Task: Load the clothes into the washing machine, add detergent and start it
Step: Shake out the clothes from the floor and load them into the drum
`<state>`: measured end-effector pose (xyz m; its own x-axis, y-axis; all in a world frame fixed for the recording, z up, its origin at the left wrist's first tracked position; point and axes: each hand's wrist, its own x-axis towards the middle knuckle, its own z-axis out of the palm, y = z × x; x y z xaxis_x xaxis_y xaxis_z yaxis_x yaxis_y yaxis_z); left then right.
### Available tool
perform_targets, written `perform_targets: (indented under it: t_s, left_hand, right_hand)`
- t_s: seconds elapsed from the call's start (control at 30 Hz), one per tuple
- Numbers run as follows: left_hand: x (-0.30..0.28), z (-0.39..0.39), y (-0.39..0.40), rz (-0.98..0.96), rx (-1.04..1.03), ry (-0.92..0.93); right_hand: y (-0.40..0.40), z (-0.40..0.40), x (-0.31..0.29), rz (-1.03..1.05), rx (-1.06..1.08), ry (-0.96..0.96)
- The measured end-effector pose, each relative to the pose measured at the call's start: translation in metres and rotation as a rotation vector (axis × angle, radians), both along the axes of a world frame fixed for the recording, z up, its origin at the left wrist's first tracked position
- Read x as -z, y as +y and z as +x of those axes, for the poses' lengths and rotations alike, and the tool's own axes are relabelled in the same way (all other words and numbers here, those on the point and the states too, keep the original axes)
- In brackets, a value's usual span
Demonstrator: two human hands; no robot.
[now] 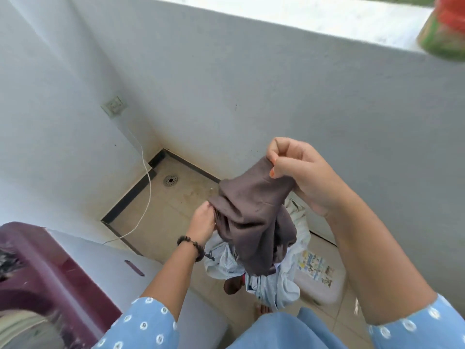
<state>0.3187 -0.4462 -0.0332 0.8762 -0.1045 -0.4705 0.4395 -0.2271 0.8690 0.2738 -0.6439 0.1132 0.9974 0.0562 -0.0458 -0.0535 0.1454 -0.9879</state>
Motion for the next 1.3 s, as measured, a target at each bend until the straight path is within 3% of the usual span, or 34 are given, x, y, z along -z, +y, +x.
perform_targets:
  t_s: [0.1, 0.17, 0.23, 0.33, 0.5, 0.63, 0.77, 0.93, 1.03, 1.3]
  left_hand:
    - [-0.054, 0.016, -0.009, -0.224, -0.274, -0.039]
    - [-0.089, 0.023, -0.011, -0.399, -0.343, -0.043]
    - [-0.118, 0.022, -0.014, -0.431, -0.287, -0.120]
    - [-0.152, 0.007, -0.023, -0.399, -0.094, -0.233]
    - [-0.170, -0.008, -0.028, -0.167, 0.290, -0.563]
    - [-0.168, -0.011, -0.013, -0.122, 0.258, -0.653]
    - [-0.153, -0.004, -0.002, -0.039, 0.258, -0.577]
    - [-0.123, -0.002, -0.001, 0.195, 0.232, -0.593]
    - [-0.097, 0.001, 0.006, 0.421, 0.221, -0.583]
    - [-0.019, 0.007, 0.048, 0.656, 0.201, -0.308]
  right_hand:
    - [0.004, -0.003, 0.008, -0.229, -0.001, 0.018]
    - [0.005, -0.001, 0.015, -0.467, 0.050, 0.052]
    - [0.003, -0.001, 0.017, -0.716, 0.008, 0.104]
    - [0.010, -0.002, 0.007, -0.806, -0.117, 0.061]
    - [0.036, 0.008, 0.003, -0.540, 0.099, -0.112]
    - [0.031, 0.010, -0.006, -0.402, 0.175, -0.105]
    - [0.032, 0.003, -0.019, -0.285, 0.066, -0.104]
    - [0.037, -0.006, -0.035, -0.237, -0.025, -0.253]
    - [0.032, -0.012, -0.050, -0.150, -0.030, -0.287]
    - [0.011, -0.022, -0.082, 0.111, 0.098, -0.433]
